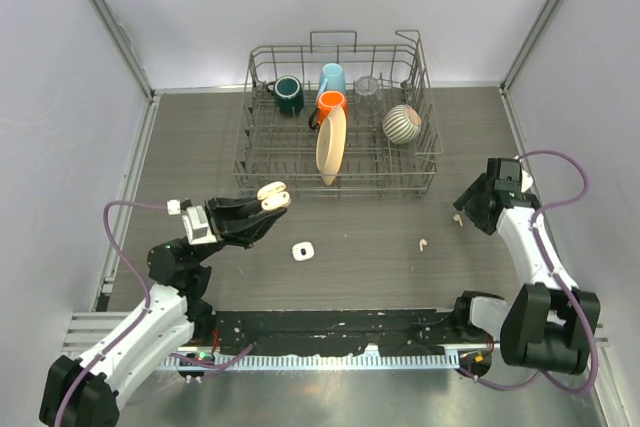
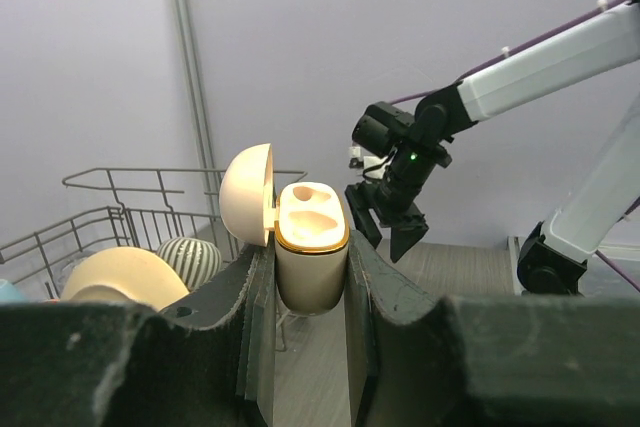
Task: Insert the wireless bluetooth earbuds into the charging case
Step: Pick up the earbud from the center of the board.
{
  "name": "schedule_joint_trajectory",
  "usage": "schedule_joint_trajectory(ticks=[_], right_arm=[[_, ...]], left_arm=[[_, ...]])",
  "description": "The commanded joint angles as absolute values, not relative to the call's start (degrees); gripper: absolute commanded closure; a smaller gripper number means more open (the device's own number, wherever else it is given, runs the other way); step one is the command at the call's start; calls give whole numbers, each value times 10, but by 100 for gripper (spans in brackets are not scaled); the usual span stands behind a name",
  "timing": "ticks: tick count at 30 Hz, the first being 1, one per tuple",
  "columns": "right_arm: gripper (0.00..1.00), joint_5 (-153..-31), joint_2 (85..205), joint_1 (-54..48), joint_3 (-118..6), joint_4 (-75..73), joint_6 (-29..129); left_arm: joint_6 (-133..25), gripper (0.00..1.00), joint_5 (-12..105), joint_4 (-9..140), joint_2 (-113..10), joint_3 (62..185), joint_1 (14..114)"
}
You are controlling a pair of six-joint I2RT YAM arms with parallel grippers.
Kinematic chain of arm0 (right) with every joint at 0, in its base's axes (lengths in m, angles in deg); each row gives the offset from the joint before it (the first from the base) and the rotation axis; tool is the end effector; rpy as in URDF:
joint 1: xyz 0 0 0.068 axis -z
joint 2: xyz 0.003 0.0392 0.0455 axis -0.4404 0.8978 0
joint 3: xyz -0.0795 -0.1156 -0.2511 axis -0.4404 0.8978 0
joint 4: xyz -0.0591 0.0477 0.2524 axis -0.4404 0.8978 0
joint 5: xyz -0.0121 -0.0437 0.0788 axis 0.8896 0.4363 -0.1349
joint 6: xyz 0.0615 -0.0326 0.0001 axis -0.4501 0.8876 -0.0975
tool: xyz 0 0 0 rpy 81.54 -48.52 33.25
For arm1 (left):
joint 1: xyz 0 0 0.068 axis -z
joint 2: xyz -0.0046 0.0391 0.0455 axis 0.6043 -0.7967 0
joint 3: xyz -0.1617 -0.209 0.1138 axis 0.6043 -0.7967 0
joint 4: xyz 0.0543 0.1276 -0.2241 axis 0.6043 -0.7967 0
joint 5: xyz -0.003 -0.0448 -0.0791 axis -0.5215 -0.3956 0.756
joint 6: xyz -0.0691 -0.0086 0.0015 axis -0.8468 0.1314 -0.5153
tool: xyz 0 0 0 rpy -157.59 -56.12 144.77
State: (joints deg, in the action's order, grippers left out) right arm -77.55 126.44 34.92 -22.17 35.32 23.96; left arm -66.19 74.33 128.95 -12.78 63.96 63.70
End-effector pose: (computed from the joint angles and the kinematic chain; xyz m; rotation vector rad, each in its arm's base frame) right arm 0.2099 -0.0392 0.2202 0.9477 2.3789 0.0061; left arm 0.1074 -0.0909 0.3127 0.6451 0.8527 -1.0668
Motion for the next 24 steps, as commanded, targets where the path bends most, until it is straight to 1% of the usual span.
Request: schedule_joint_trajectory(ticks=[1, 5, 12, 24], right_arm=[[38, -776, 1325, 360, -220, 260, 244], [40, -776, 1383, 369, -221, 219, 245], [42, -789, 1436, 375, -217, 164, 251], [46, -809, 1448, 375, -188, 151, 250]], left_arm=[[-653, 100, 743, 1292, -117, 638, 638], [-654, 100, 744, 1290, -119, 641, 638], [-651, 100, 747, 1289, -126, 640, 638], [-650, 100, 747, 1290, -138, 643, 638]])
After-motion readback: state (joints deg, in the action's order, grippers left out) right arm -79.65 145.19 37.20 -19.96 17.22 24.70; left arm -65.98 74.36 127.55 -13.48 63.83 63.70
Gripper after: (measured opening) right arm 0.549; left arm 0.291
